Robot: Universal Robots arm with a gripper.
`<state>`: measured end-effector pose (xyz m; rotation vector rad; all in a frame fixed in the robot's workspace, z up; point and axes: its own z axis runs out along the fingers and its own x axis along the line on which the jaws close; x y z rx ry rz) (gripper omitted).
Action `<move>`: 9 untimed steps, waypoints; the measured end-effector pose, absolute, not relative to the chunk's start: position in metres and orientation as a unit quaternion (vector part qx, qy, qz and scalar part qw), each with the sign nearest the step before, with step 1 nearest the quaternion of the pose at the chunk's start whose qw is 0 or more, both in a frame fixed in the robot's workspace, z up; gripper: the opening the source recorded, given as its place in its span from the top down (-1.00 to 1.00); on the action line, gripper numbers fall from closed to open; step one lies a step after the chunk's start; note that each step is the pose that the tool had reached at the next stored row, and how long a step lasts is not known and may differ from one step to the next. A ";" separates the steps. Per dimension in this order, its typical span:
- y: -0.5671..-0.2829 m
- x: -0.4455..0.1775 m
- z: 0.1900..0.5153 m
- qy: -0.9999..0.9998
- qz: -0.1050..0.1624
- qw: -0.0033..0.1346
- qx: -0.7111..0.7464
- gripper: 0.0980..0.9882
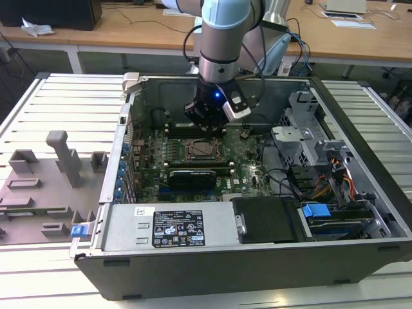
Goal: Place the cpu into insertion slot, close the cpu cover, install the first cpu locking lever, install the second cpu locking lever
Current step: 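Install the first cpu locking lever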
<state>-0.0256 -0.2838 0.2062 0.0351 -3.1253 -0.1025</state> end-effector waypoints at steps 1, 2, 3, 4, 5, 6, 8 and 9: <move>-0.284 -0.026 0.207 -0.999 -0.033 0.007 0.011 0.98; -0.284 -0.026 0.207 -0.999 -0.033 0.007 0.011 0.98; -0.286 -0.026 0.207 -0.999 -0.033 0.007 0.011 0.98; -0.287 -0.026 0.207 -0.999 -0.033 0.007 0.011 0.98; -0.288 -0.026 0.206 -0.999 -0.033 0.007 0.011 0.98; -0.289 -0.026 0.206 -0.999 -0.033 0.007 0.011 0.98; -0.289 -0.026 0.205 -0.999 -0.032 0.008 0.011 0.98; -0.289 -0.026 0.204 -0.999 -0.032 0.009 0.011 0.98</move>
